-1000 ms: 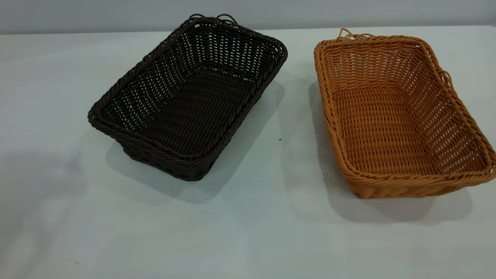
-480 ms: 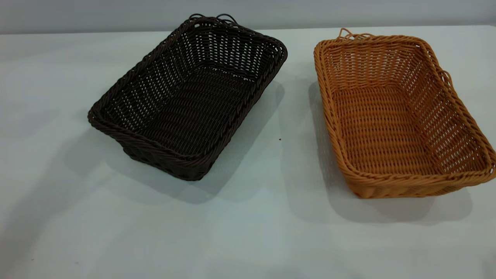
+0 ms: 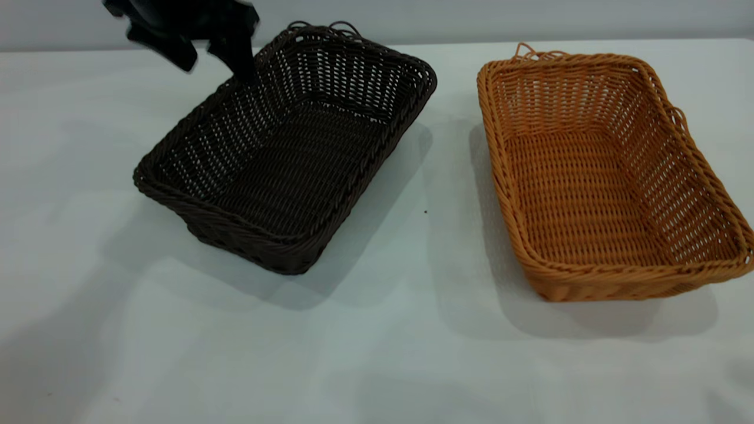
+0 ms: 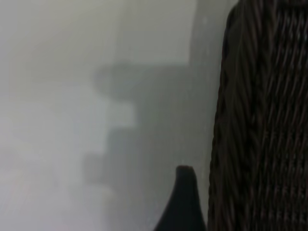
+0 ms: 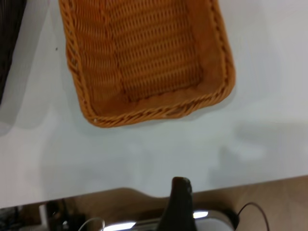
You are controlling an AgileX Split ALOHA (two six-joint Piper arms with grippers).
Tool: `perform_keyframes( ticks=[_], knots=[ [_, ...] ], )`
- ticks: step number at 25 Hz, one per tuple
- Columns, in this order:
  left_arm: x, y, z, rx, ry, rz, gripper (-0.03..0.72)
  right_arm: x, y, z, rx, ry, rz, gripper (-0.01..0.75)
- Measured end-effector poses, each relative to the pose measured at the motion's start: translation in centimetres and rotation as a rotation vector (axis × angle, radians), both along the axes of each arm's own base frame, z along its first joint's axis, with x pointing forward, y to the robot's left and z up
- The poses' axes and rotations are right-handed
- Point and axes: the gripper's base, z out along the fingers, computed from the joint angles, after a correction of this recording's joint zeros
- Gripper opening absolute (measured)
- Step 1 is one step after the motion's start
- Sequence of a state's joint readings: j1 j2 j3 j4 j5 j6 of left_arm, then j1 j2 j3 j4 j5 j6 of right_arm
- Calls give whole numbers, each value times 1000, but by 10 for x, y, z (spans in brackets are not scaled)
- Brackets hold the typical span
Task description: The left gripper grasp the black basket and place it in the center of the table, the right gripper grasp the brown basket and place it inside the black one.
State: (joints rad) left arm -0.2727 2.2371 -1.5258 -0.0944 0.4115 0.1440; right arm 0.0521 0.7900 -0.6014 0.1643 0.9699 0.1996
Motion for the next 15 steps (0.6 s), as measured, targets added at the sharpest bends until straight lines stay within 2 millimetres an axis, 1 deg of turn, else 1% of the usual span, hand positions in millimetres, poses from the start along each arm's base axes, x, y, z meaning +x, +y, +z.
perform_keyframes(
  ticks=[6,8,9,10,11,13,15],
  knots=[
    [1,0,-41,19,57,-3,574,14,8,-11,90,103,-14,586],
    [0,-2,-53,23,65,-6,549,21,11,-18,125,155,-17,586],
    [0,-3,-58,24,65,-9,523,25,13,-21,147,178,-17,586],
    [0,-5,-62,24,63,-14,493,29,16,-26,171,208,-19,586],
    [0,-7,-66,25,63,-17,445,34,18,-31,192,238,-22,586],
    [0,-8,-68,26,54,-22,319,44,23,-40,249,291,-30,586],
    [1,-9,-67,29,47,-36,158,54,28,-51,308,345,-48,586]
  ],
)
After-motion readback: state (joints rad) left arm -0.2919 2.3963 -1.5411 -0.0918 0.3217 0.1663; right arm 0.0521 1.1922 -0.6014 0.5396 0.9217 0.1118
